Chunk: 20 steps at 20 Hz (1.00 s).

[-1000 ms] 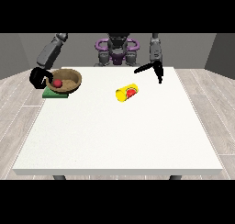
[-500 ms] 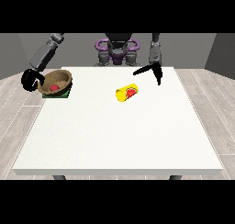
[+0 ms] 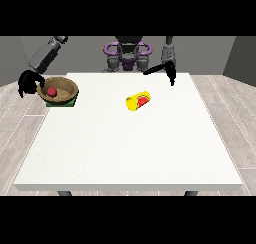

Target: Pick the cup and pour the ball into the bowl, then pick the bowl and place it on the pad

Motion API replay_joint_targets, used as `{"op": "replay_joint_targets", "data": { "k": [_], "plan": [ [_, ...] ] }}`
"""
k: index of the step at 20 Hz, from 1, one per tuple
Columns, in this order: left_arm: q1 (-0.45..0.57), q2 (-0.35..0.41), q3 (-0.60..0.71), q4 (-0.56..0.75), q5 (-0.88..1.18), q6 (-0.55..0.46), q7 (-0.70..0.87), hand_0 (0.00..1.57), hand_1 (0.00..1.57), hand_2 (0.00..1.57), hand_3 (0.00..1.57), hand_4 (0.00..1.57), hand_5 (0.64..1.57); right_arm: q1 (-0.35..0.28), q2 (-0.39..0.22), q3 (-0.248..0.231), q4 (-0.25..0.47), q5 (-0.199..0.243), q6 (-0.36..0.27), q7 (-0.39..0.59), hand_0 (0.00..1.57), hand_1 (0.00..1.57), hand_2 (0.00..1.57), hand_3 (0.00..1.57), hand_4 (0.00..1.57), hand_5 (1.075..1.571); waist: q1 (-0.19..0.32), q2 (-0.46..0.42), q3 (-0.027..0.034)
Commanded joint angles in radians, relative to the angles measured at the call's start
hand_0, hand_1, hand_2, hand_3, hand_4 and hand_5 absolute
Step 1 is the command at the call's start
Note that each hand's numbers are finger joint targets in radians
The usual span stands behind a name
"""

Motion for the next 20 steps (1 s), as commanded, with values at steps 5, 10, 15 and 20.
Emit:
{"op": "replay_joint_targets", "data": {
  "k": [5, 10, 15, 20],
  "plan": [
    [0.027, 0.029, 0.013, -0.024, 0.044, -0.063, 0.015, 0.0, 0.0, 0.0, 0.0, 0.0, 1.567, 0.022, 0.003, 0.035, 0.008, 0.032, 0.004, 0.019, 1.57, 1.57, 1.57, 1.02, 0.73, 1.569, 0.019, -0.018, -0.0004],
    [0.027, -0.016, -0.03, -0.084, 0.009, -0.023, 0.048, 0.0, 0.0, 0.0, 0.0, 0.0, 1.565, 0.011, -0.035, 0.078, -0.001, 0.092, -0.034, 0.002, 1.57, 1.57, 1.57, 1.21, 0.67, 1.558, 0.025, 0.018, 0.0002],
    [0.055, 0.005, -0.019, -0.155, 0.017, -0.033, 0.041, 0.0, 0.0, 0.0, 0.0, 0.0, 1.565, 0.04, -0.106, 0.067, 0.029, 0.11, -0.096, -0.012, 0.75, 0.75, 0.47, 0.74, 0.0, 1.514, 0.016, 0.069, 0.0008],
    [0.047, 0.011, -0.009, -0.18, 0.012, -0.033, 0.106, 0.0, 0.0, 0.0, 0.0, 0.0, 1.565, 0.007, -0.147, 0.076, 0.031, 0.126, -0.108, 0.041, 0.0, 0.0, 0.41, 0.24, 0.0, 1.487, 0.01, 0.025, 0.0005]
  ]
}}
